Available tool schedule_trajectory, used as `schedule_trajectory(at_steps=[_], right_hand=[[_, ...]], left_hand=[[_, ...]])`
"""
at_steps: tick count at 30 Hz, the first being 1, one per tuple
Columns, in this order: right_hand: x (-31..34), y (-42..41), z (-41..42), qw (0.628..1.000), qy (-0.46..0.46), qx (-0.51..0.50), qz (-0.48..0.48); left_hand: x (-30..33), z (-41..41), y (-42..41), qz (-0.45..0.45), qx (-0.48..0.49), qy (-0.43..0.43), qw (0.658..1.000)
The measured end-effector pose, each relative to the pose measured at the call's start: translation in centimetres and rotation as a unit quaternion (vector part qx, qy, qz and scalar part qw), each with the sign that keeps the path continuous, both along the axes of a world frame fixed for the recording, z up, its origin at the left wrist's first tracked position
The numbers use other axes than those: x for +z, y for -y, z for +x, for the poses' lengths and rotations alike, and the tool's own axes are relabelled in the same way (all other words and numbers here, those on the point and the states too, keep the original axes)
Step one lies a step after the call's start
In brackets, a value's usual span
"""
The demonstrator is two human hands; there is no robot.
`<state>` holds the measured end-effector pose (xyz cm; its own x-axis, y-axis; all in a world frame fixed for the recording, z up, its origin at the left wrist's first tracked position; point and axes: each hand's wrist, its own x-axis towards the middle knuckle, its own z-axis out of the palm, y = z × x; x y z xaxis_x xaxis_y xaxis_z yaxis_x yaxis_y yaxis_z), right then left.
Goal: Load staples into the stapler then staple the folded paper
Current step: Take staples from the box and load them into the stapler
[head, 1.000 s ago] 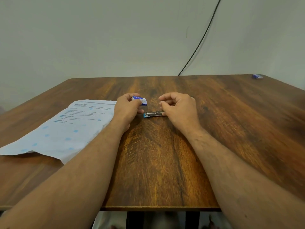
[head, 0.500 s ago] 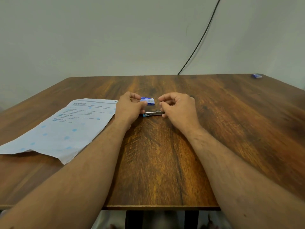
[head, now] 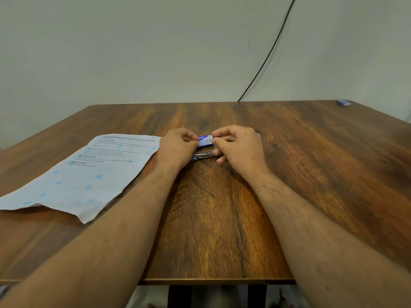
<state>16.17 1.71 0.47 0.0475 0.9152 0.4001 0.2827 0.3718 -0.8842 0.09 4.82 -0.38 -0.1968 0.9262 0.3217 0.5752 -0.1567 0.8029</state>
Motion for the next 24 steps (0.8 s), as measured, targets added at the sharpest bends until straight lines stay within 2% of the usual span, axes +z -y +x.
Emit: schedule_trajectory(at_steps=[3,7,17,24], right_hand=[[0.1,0.1,0.1,1.000,0.006,0.002,-0.001],[0.2,0.2,0.4,1.000,0.018,0.007,0.007],[-0.2,0.0,0.7,0.998,0.051,0.004,0.044],[0.3,0.5,0.4,0.998,0.025,0.023,0.060]], left_hand=[[0.3,0.2,0.5,0.081,-0.008,-0.016,0.997],[0.1,0.2,1.3,0.166,-0.097,-0.034,0.981],[0.0,-0.4,1.1,0.078,-0.185,0.071,0.977],[0.2,-0.5,1.2,0.067,-0.206,0.132,0.967]])
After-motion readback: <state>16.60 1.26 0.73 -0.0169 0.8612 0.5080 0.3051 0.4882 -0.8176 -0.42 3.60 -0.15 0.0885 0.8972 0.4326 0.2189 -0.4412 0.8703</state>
